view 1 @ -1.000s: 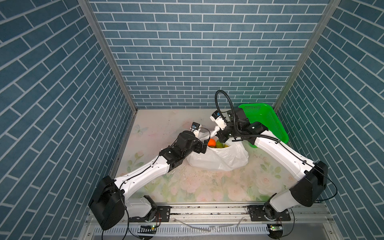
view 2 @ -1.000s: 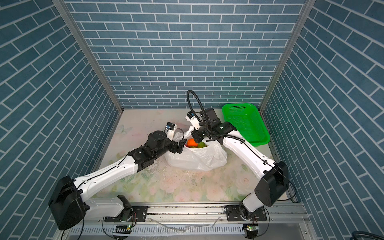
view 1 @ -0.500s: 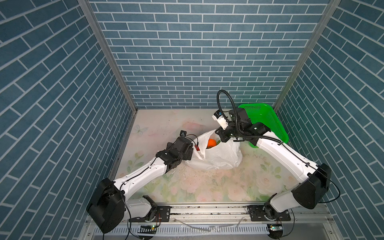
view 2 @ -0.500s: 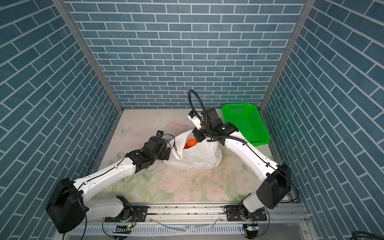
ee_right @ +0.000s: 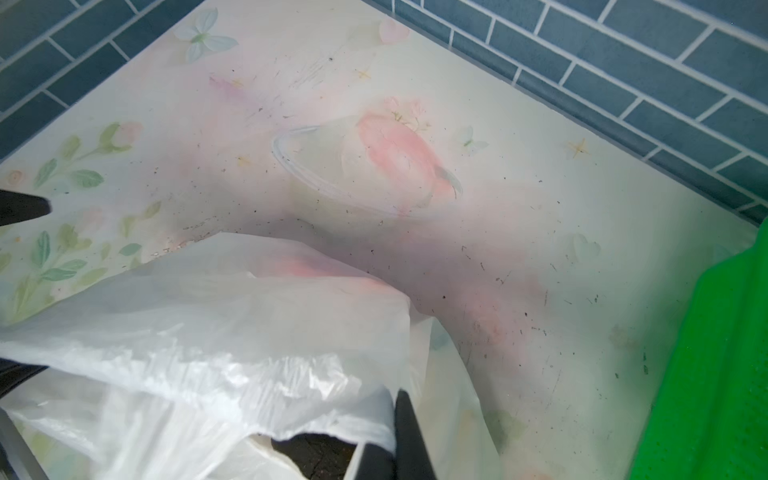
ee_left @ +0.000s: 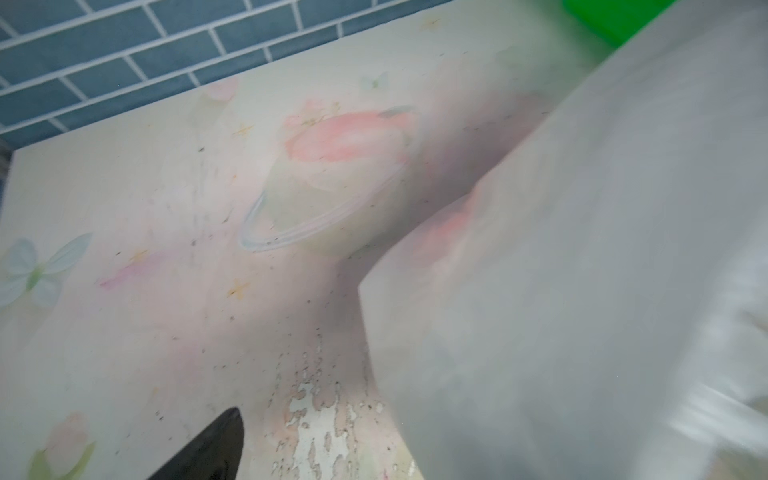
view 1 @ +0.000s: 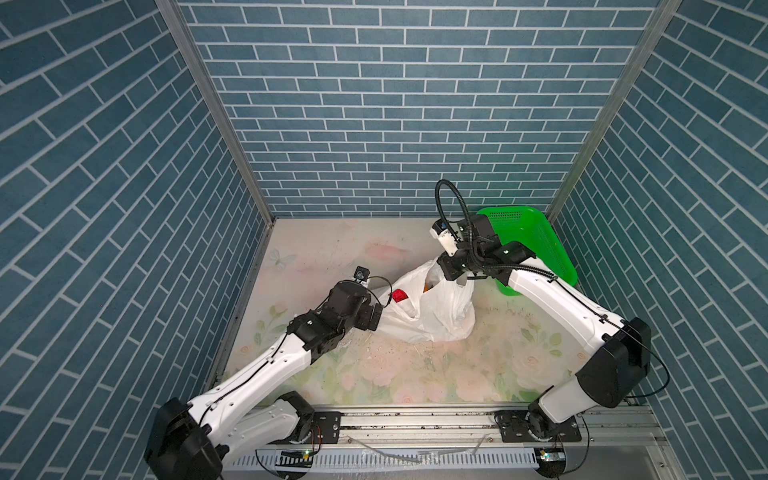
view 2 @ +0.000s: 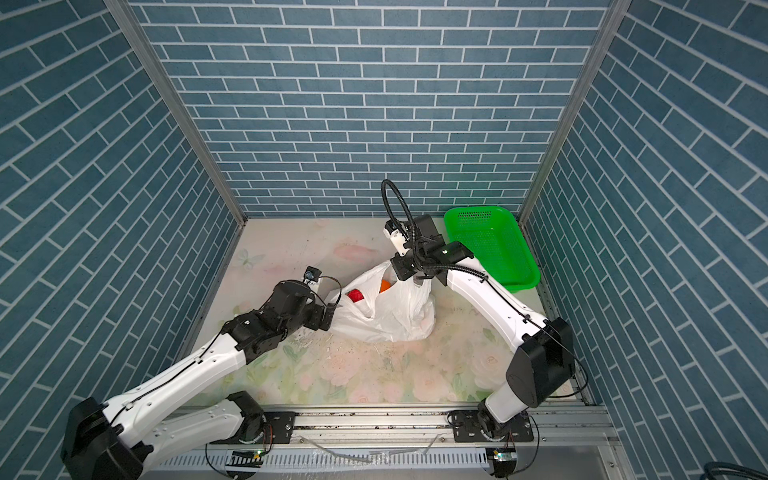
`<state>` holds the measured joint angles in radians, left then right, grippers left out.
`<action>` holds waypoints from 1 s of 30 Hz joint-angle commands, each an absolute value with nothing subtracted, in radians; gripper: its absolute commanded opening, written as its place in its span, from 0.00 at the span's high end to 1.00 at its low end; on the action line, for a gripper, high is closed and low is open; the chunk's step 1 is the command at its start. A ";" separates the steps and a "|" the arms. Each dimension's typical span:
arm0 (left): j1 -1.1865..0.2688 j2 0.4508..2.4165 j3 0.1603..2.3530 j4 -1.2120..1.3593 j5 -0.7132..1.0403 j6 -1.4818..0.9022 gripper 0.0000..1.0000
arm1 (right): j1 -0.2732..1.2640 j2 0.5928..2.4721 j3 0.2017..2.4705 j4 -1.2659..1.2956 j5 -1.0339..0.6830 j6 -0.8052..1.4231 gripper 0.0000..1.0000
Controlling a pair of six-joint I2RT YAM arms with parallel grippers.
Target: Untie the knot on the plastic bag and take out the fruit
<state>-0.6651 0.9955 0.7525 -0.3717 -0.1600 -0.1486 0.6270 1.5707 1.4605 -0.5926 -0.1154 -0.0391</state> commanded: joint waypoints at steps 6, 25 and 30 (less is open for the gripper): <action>-0.664 0.898 0.824 -0.412 0.137 -0.003 0.00 | 0.623 1.623 1.569 -0.570 -0.119 -0.002 1.00; -0.649 1.404 1.130 -0.190 -0.047 0.011 0.00 | 0.656 1.575 1.585 -0.489 -0.292 -0.002 1.00; -0.605 1.491 1.161 -0.151 -0.090 -0.029 0.00 | 0.662 1.556 1.570 -0.479 -0.360 -0.003 1.00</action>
<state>-0.6296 1.4673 1.1198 -0.1970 -0.0418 -0.0078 0.6529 1.6035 1.5326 -0.5076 -0.2939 -0.0216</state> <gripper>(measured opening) 0.995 0.051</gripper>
